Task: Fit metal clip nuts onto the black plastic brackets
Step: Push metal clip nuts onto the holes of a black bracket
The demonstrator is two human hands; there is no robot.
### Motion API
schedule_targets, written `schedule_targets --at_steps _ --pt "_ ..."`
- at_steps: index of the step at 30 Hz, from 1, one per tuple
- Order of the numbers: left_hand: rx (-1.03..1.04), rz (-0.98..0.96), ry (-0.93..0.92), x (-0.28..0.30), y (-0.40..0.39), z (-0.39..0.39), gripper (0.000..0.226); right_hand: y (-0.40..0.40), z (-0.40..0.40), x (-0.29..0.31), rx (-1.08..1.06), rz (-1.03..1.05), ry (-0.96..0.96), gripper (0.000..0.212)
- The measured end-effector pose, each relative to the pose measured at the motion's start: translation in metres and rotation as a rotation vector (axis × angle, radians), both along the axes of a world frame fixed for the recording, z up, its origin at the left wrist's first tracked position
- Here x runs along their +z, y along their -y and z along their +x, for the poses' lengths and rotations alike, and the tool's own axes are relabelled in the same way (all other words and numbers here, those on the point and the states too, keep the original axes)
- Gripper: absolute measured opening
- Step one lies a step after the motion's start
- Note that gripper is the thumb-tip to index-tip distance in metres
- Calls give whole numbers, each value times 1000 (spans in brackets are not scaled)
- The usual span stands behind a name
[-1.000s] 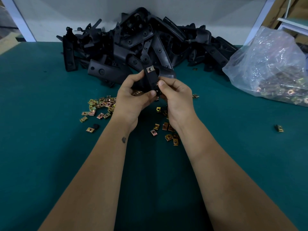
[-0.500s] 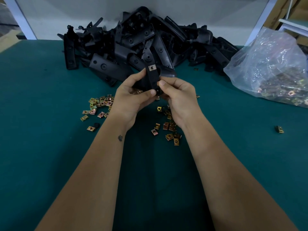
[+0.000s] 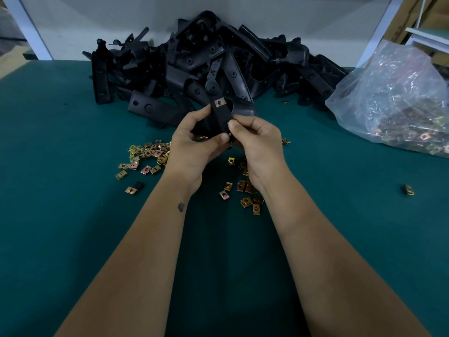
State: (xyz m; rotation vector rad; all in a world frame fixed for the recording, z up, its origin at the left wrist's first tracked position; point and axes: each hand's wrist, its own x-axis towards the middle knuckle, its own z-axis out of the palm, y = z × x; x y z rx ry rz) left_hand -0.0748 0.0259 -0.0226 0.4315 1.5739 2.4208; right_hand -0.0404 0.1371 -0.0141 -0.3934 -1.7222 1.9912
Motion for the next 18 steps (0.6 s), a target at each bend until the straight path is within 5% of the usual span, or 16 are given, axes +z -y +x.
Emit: schedule_targets --at_steps 14,18 --pt "40 44 58 1 -5 -4 37 3 7 11 0 110 -74 30" --pt "82 115 109 1 -5 -6 21 13 10 7 -44 526 -51 29"
